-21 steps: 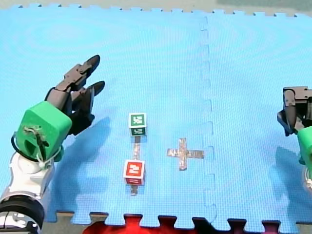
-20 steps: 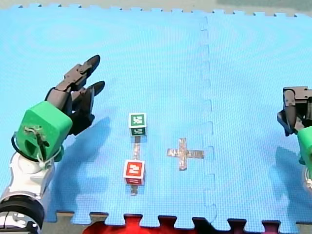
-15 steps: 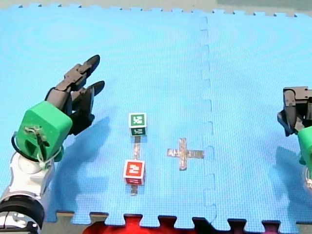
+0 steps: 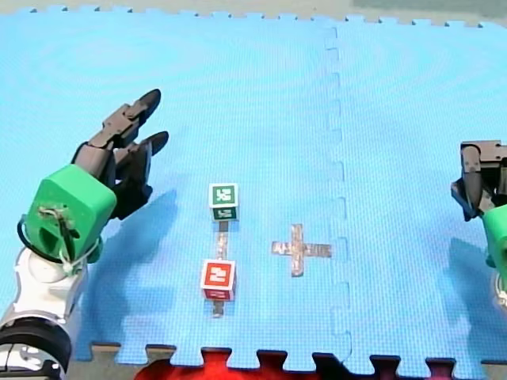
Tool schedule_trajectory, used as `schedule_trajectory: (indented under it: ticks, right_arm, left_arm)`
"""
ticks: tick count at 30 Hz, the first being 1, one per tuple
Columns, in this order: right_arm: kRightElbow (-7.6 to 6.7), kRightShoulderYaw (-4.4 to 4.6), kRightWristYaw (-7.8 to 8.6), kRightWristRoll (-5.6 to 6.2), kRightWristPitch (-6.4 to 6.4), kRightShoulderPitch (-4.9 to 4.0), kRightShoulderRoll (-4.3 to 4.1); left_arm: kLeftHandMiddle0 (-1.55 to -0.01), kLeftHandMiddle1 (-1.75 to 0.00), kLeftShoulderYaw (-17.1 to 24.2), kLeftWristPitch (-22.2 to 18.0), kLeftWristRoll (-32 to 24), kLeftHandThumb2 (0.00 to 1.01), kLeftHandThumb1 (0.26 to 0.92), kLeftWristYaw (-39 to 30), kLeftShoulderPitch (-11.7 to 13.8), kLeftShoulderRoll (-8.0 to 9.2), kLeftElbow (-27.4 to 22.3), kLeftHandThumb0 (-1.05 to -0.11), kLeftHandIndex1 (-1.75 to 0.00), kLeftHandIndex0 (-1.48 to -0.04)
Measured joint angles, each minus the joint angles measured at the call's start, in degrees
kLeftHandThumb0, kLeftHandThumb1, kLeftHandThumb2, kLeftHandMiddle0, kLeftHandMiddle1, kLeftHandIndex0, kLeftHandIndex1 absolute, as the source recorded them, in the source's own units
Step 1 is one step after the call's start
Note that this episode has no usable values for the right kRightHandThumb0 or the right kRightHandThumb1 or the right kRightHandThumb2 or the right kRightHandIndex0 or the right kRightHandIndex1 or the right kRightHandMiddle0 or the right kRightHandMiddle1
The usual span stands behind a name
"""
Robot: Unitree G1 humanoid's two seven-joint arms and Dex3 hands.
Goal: Stack cube left
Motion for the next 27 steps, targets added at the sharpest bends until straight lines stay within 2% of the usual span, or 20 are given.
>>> schedule_trajectory:
  ticks: [11,18,21,22,23,24,25,26,27]
  right_arm:
    - [-0.03,0.10,-0.10,0.00,0.01,0.00,0.01]
    - [-0.04,-0.03,-0.01,0.18,0.00,0.00,0.00]
    - [-0.05,-0.03,-0.02,0.18,-0.01,0.01,0.00]
    - [-0.07,-0.03,-0.03,0.18,-0.01,0.01,0.01]
    - [-0.07,-0.03,-0.06,0.18,-0.01,0.01,0.01]
    - [-0.09,-0.02,-0.09,0.17,-0.01,0.01,0.01]
    - [-0.11,-0.02,-0.14,0.17,-0.01,0.01,0.01]
    - [-0.11,-0.01,-0.17,0.15,-0.01,0.02,0.01]
    - [-0.12,0.01,-0.22,0.14,-0.01,0.02,0.01]
  left_arm:
    - [-0.55,-0.01,0.00,0.04,0.04,0.76,0.921,0.08,-0.01,0.10,0.00,-1.048,0.00,-0.34]
    - [-0.60,-0.03,-0.37,0.03,1.04,0.77,0.921,2.62,-0.01,0.14,-0.07,-1.048,0.00,-0.34]
    - [-0.68,-0.06,-0.47,0.03,1.23,0.77,0.921,3.19,-0.01,0.13,-0.10,-1.048,-0.01,-0.35]
    - [-0.80,-0.12,-0.47,0.03,1.29,0.77,0.921,3.38,0.00,0.13,-0.11,-1.048,-0.01,-0.35]
    - [-1.00,-0.31,-0.46,0.02,1.38,0.77,0.921,3.73,-0.01,0.12,-0.11,-1.048,-0.01,-0.37]
    - [-0.94,-0.76,-0.43,-0.03,1.45,0.77,0.921,4.22,0.00,0.12,-0.09,-1.048,-0.01,-0.38]
    - [-0.78,-1.34,-0.38,-0.19,1.56,0.78,0.921,4.90,0.00,0.12,-0.07,-1.048,-0.02,-0.36]
    - [-0.73,-1.54,-0.37,-0.54,1.67,0.78,0.921,5.55,0.04,0.11,-0.05,-1.048,-0.02,-0.35]
    - [-0.74,-1.64,-0.36,-1.00,1.75,0.76,0.921,6.22,0.12,0.09,-0.05,-1.048,-0.03,-0.38]
